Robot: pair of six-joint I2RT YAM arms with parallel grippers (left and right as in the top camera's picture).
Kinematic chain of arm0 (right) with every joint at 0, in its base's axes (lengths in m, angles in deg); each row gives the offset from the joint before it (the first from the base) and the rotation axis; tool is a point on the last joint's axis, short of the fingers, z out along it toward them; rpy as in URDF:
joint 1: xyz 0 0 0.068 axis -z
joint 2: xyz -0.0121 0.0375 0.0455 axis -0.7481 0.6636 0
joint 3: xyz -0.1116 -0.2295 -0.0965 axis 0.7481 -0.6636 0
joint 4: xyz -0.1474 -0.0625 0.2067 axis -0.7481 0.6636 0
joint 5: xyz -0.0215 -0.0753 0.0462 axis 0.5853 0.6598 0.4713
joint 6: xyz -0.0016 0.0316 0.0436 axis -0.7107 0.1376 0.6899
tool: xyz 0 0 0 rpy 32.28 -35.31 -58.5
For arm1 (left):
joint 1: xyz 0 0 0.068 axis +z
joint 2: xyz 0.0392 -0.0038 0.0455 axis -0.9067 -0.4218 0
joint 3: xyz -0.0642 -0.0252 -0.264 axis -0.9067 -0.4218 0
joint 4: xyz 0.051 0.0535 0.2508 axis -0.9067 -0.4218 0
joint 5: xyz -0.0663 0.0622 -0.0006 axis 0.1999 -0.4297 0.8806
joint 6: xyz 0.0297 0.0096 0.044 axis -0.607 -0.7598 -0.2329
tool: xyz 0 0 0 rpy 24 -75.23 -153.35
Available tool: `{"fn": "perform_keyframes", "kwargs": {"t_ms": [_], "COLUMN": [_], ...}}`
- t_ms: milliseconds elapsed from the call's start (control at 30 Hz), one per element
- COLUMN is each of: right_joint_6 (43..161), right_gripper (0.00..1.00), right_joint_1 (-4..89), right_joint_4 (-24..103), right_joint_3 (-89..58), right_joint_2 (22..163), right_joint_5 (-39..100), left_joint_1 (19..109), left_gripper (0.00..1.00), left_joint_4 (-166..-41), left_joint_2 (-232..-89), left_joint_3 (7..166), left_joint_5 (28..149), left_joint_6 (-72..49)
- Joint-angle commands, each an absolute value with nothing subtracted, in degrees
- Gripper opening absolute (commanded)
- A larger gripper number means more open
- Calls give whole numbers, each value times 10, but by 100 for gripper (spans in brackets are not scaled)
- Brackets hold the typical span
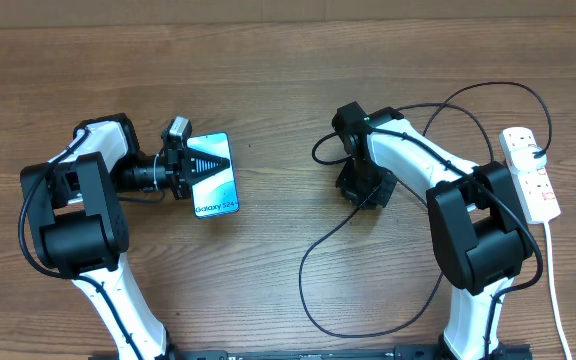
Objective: Plug charger to phone and switch on socket
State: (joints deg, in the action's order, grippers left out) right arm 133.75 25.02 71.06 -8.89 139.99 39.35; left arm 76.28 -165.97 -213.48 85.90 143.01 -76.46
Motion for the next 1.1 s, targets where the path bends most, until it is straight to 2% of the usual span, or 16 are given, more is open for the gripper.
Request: {"fn": "perform_keyframes", "kwargs": {"t_ms": [0,233,267,333,467,533,633,733,800,1067], "right_joint_6": [1346,1346,1346,1346,1335,1289,1143,979,917,807], "right_gripper": [13,14,13,4,4,4,4,4,4,4], "right_joint_1": [253,253,253,253,255,262,276,285,285,252], "right_joint_4": [712,714,712,710,710,710,687,661,657,687], "right_joint_3": [-111,-114,-116,-118,-117,-112,-97,-93,-93,-93], "right_joint_2": [1420,1420,1420,1420,1420,1420,1414,1388,1365,1291], "right_joint_5": [430,421,421,421,413,374,239,62,-9,-62], "left_joint_1": [759,759,759,759,759,759,759,760,760,759], "left_gripper": [4,4,4,4,4,4,4,4,4,4], "left_joint_4": [-1663,-1663,-1663,-1663,-1663,-1662,-1662,-1658,-1657,-1644], "left_joint_2": [-2120,-2120,-2120,-2120,-2120,-2120,-2120,-2120,-2120,-2120], "left_joint_3": [871,871,871,871,871,871,871,871,871,871], "left_joint_5": [1441,1441,1441,1441,1442,1441,1440,1457,1469,1511], "left_joint_6": [-783,-783,-783,-783,-782,-766,-731,-744,-764,-775]}}
